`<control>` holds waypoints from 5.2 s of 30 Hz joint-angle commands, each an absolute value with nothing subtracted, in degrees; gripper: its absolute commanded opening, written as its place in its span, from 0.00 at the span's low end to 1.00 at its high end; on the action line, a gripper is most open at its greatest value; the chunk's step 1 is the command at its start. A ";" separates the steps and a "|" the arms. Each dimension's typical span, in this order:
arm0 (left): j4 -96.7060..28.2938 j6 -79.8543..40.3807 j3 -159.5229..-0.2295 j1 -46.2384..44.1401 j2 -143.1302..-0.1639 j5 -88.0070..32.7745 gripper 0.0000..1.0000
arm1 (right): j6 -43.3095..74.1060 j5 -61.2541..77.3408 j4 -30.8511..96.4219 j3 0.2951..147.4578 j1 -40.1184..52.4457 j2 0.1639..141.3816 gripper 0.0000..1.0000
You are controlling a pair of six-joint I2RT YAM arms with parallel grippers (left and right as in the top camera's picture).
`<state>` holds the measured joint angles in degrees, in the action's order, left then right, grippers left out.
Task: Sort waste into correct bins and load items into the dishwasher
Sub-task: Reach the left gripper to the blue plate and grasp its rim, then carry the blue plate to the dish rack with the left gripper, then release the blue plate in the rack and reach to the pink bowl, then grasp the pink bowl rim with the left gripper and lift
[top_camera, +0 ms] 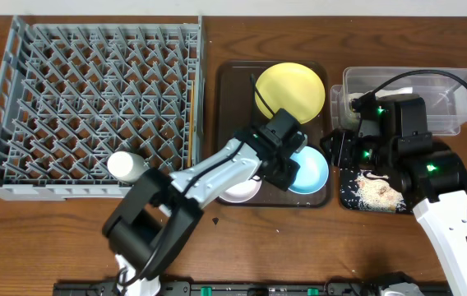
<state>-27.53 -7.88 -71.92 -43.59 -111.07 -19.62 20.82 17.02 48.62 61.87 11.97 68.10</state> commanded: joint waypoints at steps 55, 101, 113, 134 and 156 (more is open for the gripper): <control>-28.80 1.87 -75.68 -21.50 -112.64 78.67 0.07 | 21.17 17.39 47.13 62.15 12.40 68.27 0.45; -45.04 -8.95 -75.61 -39.20 -94.70 13.02 0.64 | 21.21 17.43 47.40 62.15 12.40 68.27 0.45; -45.76 -19.46 -69.56 -39.38 -100.16 1.43 0.13 | 21.21 17.41 47.00 62.15 12.40 68.27 0.45; -36.73 -20.29 -71.40 -37.74 -99.15 -17.63 0.34 | 21.21 17.41 47.00 62.15 12.40 68.27 0.45; -34.74 -20.29 -61.58 -30.37 -101.58 -13.93 0.43 | 21.19 5.19 48.16 62.19 1.19 64.12 0.99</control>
<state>-36.64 -20.14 -63.07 -30.04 -98.85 -11.27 21.19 5.78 47.79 61.87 1.37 64.42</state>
